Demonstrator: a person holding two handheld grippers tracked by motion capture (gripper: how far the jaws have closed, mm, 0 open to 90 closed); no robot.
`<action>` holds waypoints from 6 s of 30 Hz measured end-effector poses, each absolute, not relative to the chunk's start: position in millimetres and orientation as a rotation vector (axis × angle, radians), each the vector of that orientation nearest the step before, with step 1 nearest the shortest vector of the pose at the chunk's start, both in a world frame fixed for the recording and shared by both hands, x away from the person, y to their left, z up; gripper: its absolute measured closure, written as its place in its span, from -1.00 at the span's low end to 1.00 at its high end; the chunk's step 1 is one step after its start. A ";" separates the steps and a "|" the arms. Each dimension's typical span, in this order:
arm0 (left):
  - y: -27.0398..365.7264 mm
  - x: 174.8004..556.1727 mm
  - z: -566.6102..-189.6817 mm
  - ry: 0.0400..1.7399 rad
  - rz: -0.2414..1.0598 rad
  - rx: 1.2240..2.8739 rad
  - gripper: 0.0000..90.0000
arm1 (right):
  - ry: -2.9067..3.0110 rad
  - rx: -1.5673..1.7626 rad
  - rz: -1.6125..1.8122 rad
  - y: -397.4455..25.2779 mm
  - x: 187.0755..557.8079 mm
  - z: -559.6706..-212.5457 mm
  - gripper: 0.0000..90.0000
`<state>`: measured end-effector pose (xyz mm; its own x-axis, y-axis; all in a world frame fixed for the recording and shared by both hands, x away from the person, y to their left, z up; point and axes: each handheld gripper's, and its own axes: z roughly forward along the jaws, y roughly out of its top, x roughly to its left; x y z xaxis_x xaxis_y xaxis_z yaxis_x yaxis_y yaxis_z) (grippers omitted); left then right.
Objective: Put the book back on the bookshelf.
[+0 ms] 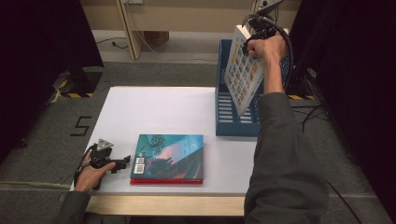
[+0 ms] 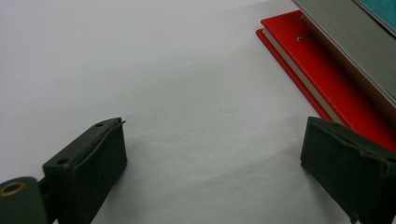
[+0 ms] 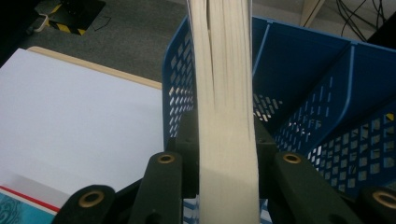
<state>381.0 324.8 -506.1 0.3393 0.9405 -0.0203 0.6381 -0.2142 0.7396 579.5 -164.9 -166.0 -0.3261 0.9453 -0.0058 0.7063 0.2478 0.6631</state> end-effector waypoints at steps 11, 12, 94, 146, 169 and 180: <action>324.8 380.8 -506.1 1.379 0.586 1.943 -0.87 | 2.103 1.549 0.835 -154.8 589.7 -170.1 0.63; 324.8 380.8 -506.1 1.379 0.586 1.944 -0.87 | 2.106 1.546 0.841 -153.5 591.4 -172.3 0.63; 324.6 380.4 -506.2 1.379 0.588 1.944 -0.86 | 2.331 1.344 0.947 -143.3 566.2 -257.9 0.16; 324.6 380.4 -506.2 1.379 0.588 1.944 -0.86 | 2.365 1.319 0.950 -140.7 554.8 -290.6 0.25; 324.6 380.4 -506.2 1.379 0.587 1.944 -0.86 | 2.250 1.474 0.948 -165.6 558.8 -308.5 0.12; 324.4 380.4 -506.3 1.380 0.587 1.941 -0.86 | 2.280 1.388 1.043 -168.3 541.1 -314.0 0.48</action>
